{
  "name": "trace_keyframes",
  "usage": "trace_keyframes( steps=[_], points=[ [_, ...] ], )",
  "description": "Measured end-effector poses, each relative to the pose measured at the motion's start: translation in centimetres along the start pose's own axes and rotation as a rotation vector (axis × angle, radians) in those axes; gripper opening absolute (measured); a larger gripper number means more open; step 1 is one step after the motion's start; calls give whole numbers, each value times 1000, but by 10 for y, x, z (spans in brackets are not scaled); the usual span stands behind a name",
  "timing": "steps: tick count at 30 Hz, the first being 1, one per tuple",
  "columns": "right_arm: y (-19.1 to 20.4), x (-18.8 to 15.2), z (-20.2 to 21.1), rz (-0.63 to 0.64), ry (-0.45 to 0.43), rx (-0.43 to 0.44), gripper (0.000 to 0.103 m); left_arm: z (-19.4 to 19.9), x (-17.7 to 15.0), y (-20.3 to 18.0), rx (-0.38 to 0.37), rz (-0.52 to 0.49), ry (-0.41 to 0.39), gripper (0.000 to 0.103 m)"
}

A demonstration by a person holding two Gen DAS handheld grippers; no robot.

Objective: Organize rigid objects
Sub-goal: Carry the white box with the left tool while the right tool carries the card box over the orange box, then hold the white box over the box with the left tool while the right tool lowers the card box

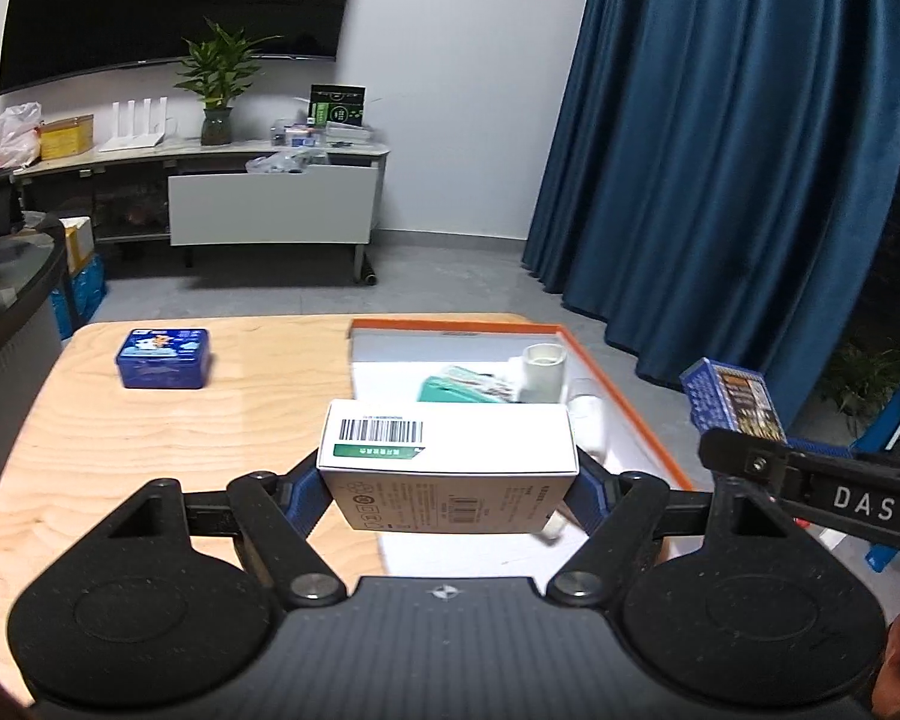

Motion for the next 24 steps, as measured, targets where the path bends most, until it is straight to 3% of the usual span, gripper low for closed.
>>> trace_keyframes(
  steps=[7,24],
  points=[
    [-21,-6,6,-28,-16,-19,71,-1,-1,-11,-3,1,-22,79],
    [-7,-16,-10,19,19,17,71,-6,-12,-5,20,38,-3,79]
  ],
)
Point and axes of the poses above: each gripper's, at about its wrist camera, not at the fingertips, and z roughly against the way its jaws point, y to its left, x to its top, the point moved 2 cm from there along -z, roughly the way its jaws point, and after that the axes turned 10 degrees about z, right-handed, at the moved point
